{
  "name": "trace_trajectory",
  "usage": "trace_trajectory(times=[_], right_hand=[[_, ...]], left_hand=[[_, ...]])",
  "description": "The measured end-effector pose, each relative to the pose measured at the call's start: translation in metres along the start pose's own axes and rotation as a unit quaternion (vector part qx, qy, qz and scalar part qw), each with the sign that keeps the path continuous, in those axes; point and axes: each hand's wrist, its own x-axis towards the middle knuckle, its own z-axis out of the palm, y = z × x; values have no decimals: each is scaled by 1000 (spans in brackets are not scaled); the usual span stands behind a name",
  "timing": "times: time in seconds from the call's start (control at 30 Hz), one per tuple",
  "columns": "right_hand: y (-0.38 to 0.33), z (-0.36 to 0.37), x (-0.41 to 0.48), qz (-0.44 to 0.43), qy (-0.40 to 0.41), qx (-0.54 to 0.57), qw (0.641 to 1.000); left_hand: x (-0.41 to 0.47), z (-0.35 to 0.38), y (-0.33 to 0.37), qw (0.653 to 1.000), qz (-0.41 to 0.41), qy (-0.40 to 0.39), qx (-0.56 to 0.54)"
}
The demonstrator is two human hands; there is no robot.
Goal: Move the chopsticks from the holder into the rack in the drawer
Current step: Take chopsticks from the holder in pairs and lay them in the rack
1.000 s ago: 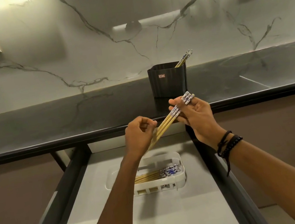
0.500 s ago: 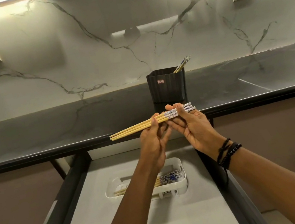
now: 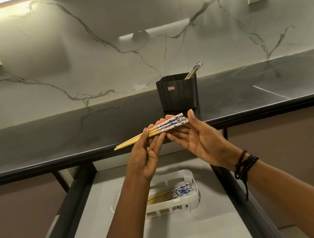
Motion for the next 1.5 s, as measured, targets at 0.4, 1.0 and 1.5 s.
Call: trace_trajectory(times=[0.4, 1.0, 1.5], right_hand=[[0, -1, -2, -32, -20, -24, 999], [10, -36, 1, 44, 151, -234, 960], [65, -65, 5, 214, 108, -376, 895]], left_hand=[[-3, -3, 3, 999, -22, -20, 17], [6, -42, 31, 935, 2, 241, 260], [5, -94, 40, 751, -48, 368, 546]])
